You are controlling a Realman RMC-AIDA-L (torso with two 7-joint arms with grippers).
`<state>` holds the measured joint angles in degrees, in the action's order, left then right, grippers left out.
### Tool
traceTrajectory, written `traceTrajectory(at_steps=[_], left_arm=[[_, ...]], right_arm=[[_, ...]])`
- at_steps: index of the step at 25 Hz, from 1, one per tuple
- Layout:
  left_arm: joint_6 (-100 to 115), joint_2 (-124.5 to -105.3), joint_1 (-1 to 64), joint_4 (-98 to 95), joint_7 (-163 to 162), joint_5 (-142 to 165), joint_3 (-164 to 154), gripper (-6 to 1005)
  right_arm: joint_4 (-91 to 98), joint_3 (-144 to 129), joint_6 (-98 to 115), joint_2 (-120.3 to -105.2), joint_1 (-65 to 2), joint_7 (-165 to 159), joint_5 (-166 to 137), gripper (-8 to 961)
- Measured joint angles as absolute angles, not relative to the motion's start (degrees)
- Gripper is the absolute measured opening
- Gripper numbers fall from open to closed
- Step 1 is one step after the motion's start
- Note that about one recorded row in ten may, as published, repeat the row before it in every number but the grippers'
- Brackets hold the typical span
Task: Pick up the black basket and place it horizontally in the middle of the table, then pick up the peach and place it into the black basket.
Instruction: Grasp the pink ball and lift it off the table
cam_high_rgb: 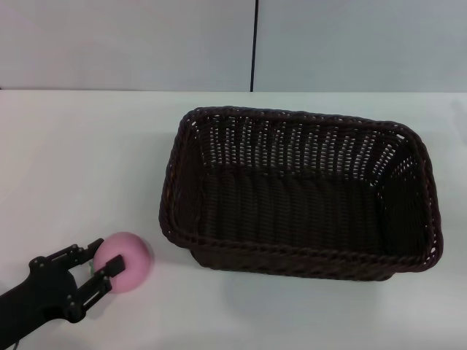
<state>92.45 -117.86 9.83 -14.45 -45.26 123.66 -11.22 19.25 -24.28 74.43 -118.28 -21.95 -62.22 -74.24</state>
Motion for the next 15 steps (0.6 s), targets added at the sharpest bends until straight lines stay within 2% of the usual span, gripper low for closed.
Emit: traceTrajectory(at_steps=[6,10,15], left_arm=[[92.89,-117.86,9.57,-14.32,-45.53,123.66,-11.22,471],[93.69,-117.86,9.52,-14.32,-45.65,123.51,-11.0,310],[97.77,-117.8,9.17,-14.33,-45.92,122.96,-5.38,267]], right_arm=[[19.24,-24.43,73.78,-118.29,-21.97,-62.22,-74.34,435],[19.24,-24.44,73.69,-118.34,-21.97,-62.22,-74.4,435],[19.25,-24.44,73.59,-118.4,-21.84,-62.22,-74.44,435]])
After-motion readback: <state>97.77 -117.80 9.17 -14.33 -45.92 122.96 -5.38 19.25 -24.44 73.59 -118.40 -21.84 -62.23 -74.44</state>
